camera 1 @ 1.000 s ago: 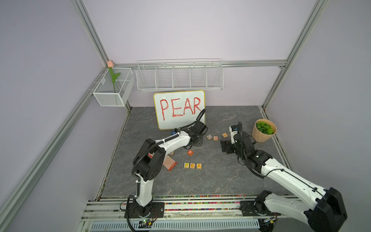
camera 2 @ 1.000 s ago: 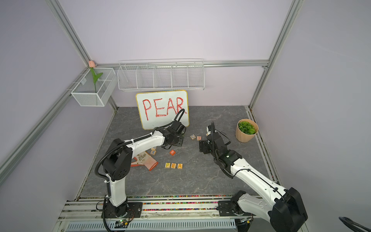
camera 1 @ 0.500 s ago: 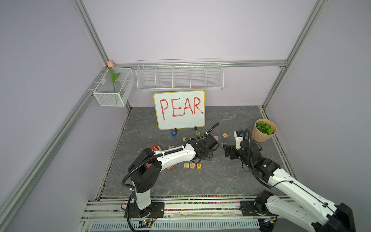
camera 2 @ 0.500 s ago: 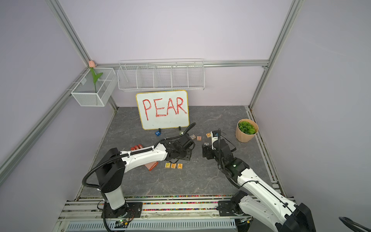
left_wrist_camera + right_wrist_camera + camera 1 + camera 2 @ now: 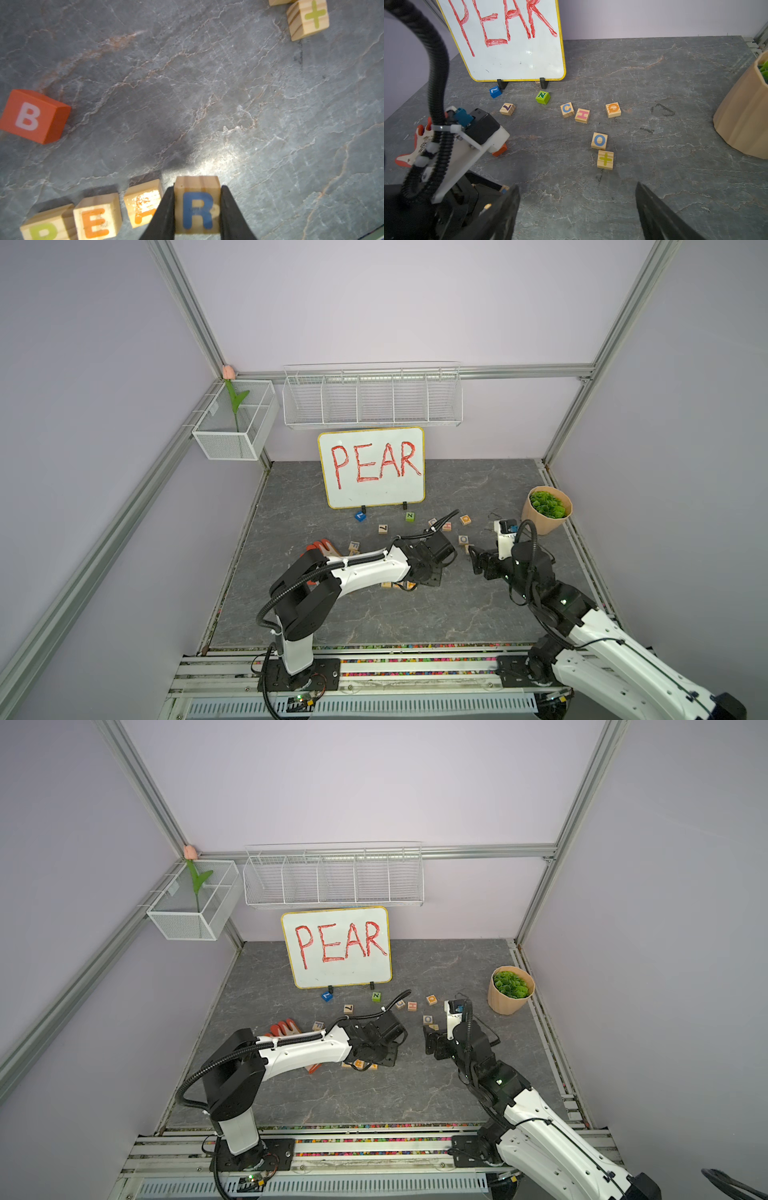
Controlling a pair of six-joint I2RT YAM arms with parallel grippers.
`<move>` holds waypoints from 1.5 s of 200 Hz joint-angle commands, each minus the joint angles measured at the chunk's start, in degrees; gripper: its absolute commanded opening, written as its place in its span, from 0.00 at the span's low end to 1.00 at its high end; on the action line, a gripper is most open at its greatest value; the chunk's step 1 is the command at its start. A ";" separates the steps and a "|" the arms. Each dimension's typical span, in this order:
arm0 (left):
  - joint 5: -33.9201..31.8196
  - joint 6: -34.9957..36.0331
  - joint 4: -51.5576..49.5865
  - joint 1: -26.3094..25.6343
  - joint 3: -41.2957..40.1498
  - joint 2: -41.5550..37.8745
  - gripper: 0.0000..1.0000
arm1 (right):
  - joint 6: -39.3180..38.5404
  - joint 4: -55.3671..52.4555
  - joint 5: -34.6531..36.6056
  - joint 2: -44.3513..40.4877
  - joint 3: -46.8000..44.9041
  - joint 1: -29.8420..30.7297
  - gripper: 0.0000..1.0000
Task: Spell the uppercase word “pear” with letter blocks
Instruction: Place the letter block at the center of the board.
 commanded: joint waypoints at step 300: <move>3.74 -1.30 -1.99 -0.01 0.33 5.82 0.41 | -0.75 1.55 -1.29 2.10 -1.37 -0.35 0.89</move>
